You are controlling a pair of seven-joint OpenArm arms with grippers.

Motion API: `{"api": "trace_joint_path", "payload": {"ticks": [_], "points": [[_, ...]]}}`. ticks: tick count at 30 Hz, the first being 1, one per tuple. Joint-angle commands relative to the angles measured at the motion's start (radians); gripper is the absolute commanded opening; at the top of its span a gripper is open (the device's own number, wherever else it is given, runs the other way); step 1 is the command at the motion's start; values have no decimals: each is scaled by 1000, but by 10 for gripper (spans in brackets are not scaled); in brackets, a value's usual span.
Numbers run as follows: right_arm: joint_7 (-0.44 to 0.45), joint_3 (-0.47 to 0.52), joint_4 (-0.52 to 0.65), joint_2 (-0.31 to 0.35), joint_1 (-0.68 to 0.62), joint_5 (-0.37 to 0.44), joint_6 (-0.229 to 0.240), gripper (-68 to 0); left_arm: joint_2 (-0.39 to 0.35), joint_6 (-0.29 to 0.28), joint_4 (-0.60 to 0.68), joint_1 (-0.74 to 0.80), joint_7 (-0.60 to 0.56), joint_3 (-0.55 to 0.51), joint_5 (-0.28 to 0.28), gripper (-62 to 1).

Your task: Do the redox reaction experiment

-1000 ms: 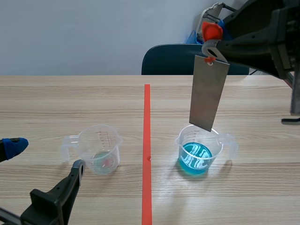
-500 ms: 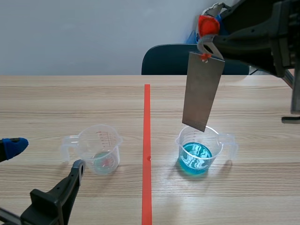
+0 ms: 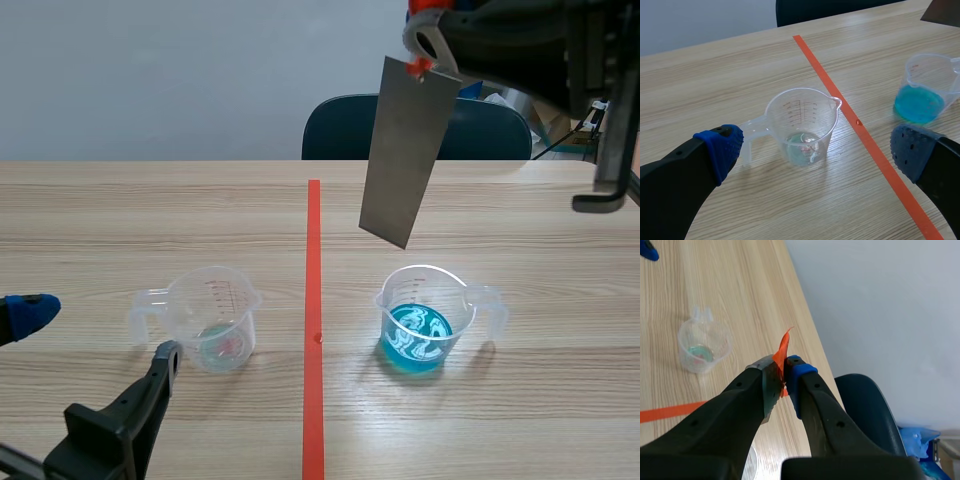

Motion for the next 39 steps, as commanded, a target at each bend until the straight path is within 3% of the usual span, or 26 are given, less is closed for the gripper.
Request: {"api": "trace_joint_path", "payload": {"ticks": [1, 7, 22, 39], "points": [[7, -29, 5, -3, 34, 11, 6, -669, 5, -5, 6, -3, -13, -3, 5, 14], [-46, -125, 4, -64, 113, 11, 6, -669, 5, -5, 6, -3, -10, -3, 5, 14], [-307, -339, -4, -342, 256, 3, 6, -669, 5, -5, 6, -3, -10, -3, 4, 14], [-442, -473, -163, -574, 360, -1, 6, -669, 5, -6, 6, -2, -10, -3, 4, 14]]}}
